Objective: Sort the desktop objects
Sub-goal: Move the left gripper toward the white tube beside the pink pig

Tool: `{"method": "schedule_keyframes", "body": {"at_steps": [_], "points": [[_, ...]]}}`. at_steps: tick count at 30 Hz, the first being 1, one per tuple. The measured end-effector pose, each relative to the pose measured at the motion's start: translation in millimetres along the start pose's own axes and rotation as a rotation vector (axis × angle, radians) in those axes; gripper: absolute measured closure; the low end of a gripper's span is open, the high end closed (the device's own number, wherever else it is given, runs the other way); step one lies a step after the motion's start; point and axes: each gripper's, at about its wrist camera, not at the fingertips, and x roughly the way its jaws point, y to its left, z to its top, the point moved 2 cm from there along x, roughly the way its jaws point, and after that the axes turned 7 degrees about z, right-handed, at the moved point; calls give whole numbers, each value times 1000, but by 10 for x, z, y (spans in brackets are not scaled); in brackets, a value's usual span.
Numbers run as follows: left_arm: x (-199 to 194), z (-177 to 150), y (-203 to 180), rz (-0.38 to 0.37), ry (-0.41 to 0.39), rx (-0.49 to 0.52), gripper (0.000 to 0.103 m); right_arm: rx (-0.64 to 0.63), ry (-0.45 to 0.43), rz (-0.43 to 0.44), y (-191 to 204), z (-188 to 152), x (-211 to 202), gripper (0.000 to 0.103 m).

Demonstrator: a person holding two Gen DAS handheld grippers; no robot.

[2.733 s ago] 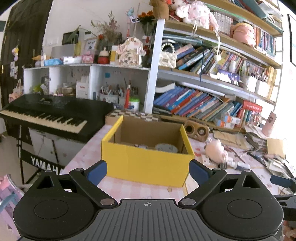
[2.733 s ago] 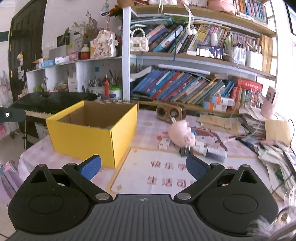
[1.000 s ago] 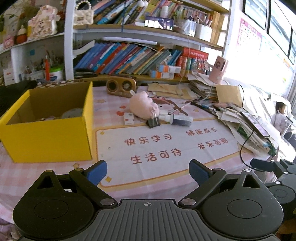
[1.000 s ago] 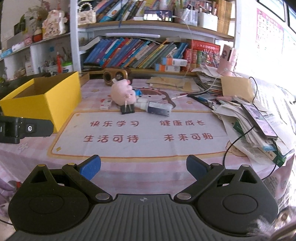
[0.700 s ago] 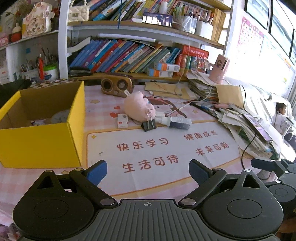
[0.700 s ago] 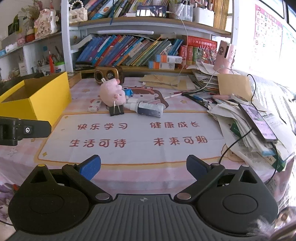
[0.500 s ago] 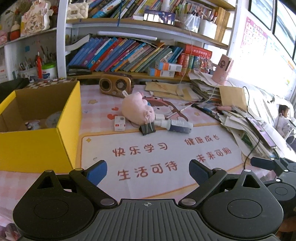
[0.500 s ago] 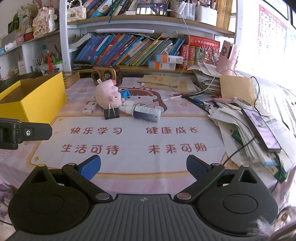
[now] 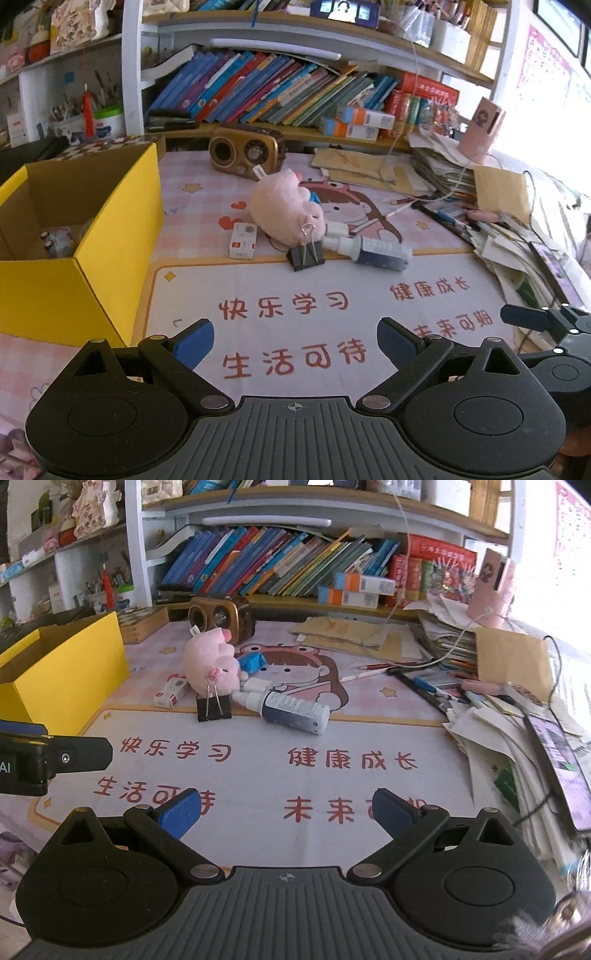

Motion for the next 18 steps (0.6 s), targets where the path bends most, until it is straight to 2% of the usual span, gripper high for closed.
{"method": "schedule_keyframes", "body": {"at_steps": [13,18], "points": [[320,219,-83,87,13,17,7,-54,17,64,-305,251,487,6],[486,378,-51,123,-7,18,8,-124,21,89,-372,439,782,13]]}}
